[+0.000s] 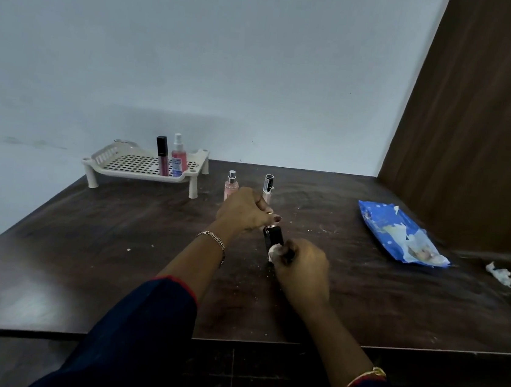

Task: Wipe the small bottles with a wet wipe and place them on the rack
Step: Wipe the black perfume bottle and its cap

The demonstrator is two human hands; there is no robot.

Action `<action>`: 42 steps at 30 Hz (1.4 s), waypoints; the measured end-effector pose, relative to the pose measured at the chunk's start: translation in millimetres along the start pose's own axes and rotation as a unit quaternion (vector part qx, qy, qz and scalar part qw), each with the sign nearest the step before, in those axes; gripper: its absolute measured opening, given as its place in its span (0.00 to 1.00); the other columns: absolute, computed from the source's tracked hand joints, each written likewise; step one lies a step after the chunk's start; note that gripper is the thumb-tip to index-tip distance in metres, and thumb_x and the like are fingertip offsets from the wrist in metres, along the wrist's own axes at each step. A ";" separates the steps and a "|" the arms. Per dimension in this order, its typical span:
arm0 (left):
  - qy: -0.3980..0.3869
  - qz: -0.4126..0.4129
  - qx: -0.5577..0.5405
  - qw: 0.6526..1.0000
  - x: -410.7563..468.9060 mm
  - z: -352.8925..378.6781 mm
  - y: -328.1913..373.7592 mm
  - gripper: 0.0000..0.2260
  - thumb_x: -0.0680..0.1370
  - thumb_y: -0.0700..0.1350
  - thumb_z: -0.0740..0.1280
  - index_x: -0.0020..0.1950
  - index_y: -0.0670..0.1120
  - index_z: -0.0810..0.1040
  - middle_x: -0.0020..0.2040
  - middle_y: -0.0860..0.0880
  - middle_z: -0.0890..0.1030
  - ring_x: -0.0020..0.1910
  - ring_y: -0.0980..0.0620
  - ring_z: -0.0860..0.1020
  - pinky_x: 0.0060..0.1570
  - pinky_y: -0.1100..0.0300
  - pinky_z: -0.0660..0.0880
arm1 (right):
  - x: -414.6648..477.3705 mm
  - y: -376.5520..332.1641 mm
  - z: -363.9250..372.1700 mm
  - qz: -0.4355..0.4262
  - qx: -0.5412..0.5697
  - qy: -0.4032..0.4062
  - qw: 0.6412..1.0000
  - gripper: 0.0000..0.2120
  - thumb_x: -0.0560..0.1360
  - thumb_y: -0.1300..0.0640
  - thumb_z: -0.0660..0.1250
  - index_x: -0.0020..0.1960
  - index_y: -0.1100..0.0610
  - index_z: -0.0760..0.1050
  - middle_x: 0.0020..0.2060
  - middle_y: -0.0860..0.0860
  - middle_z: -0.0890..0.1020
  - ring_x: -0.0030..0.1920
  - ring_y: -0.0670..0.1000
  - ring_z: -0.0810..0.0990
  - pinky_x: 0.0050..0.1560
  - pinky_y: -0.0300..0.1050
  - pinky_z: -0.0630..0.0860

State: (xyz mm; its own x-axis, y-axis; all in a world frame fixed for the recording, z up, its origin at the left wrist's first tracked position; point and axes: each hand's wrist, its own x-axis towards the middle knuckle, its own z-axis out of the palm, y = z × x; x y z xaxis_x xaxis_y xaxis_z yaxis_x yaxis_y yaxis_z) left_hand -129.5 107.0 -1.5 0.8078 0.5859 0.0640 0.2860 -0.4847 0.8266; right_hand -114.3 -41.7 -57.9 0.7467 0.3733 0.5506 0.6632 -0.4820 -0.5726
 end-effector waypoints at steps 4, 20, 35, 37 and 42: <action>0.009 0.004 0.000 1.000 -0.9 -2.2 -3.0 0.11 0.66 0.45 0.78 0.31 0.49 0.76 0.33 0.47 0.83 0.36 0.48 0.83 0.47 0.52 0.81 | 1.8 10.5 -8.5 0.011 -0.042 -0.084 0.996 0.10 0.70 0.52 0.69 0.33 0.56 0.79 0.32 0.52 0.82 0.34 0.53 0.80 0.33 0.44 0.73; -0.054 0.025 -0.144 0.988 -21.0 -15.8 -6.9 0.08 0.70 0.30 0.71 0.47 0.32 0.78 0.32 0.49 0.79 0.25 0.65 0.76 0.26 0.75 0.70 | 30.6 0.7 -13.4 0.028 0.196 -0.061 0.978 0.14 0.70 0.72 0.68 0.38 0.53 0.79 0.37 0.47 0.81 0.39 0.46 0.79 0.42 0.35 0.75; -0.056 -0.020 -0.192 0.980 -25.3 -19.3 -12.2 0.12 0.72 0.28 0.67 0.55 0.31 0.75 0.41 0.45 0.80 0.31 0.61 0.78 0.27 0.71 0.73 | -1.2 9.5 -1.4 -0.075 0.022 -0.090 0.993 0.14 0.73 0.55 0.68 0.30 0.54 0.70 0.31 0.48 0.75 0.33 0.50 0.73 0.34 0.41 0.62; -0.059 -0.017 -0.192 0.980 -27.4 -22.8 -14.9 0.14 0.72 0.27 0.66 0.57 0.30 0.75 0.48 0.42 0.80 0.38 0.57 0.78 0.35 0.66 0.75 | -4.7 16.2 -3.8 -0.071 -0.002 -0.118 0.990 0.15 0.74 0.52 0.68 0.31 0.57 0.72 0.32 0.49 0.76 0.34 0.51 0.75 0.35 0.44 0.67; -0.070 -0.014 -0.190 0.979 -29.8 -30.0 -22.2 0.14 0.72 0.26 0.65 0.57 0.35 0.78 0.53 0.42 0.82 0.47 0.53 0.80 0.40 0.63 0.76 | 2.3 23.0 -17.7 0.001 0.075 -0.048 0.996 0.10 0.69 0.58 0.74 0.31 0.52 0.76 0.28 0.42 0.78 0.31 0.39 0.77 0.33 0.26 0.67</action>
State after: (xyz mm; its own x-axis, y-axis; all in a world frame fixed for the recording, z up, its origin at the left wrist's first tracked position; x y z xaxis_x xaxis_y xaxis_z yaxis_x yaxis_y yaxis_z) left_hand -175.4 119.8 -5.0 0.8725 0.4882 -0.0176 0.1185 -0.1766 0.9771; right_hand -98.3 -66.0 -59.2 0.7450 0.4496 0.4928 0.6564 -0.3625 -0.6617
